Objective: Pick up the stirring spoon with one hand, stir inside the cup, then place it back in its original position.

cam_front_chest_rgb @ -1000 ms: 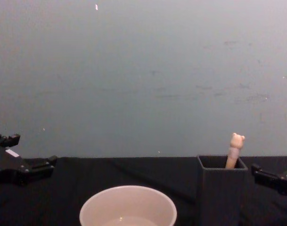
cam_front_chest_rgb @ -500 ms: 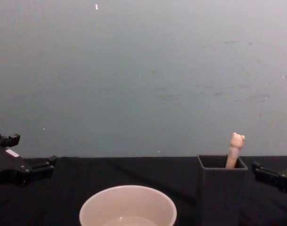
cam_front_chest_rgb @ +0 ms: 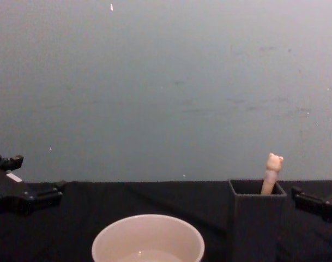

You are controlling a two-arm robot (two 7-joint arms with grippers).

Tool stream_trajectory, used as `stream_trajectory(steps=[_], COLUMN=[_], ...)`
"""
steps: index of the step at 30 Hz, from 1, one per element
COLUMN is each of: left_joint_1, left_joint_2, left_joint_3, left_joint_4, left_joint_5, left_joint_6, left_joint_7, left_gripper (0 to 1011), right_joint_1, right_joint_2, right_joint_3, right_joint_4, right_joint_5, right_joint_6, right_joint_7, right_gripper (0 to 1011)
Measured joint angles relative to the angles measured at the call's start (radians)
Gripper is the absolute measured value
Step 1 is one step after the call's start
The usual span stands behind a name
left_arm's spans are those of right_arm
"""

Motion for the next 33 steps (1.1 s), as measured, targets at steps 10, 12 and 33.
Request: stream_trajectory(steps=[10, 12, 33], left_joint_1=[0.000, 0.000, 0.000], left_joint_2=[0.000, 0.000, 0.000], left_joint_3=[0.000, 0.000, 0.000], left_joint_4=[0.000, 0.000, 0.000], left_joint_5=[0.000, 0.000, 0.000], left_joint_6=[0.000, 0.000, 0.000], left_joint_7=[0.000, 0.000, 0.000], left_gripper=[1001, 1001, 1001], right_joint_1=[0.000, 0.000, 0.000], right_joint_2=[0.000, 0.000, 0.000], right_joint_3=[0.000, 0.000, 0.000], right_joint_4=[0.000, 0.000, 0.000], right_joint_5=[0.000, 0.000, 0.000], right_joint_6=[0.000, 0.000, 0.000], right_joint_7=[0.000, 0.000, 0.000], right_gripper=[1002, 1002, 1002])
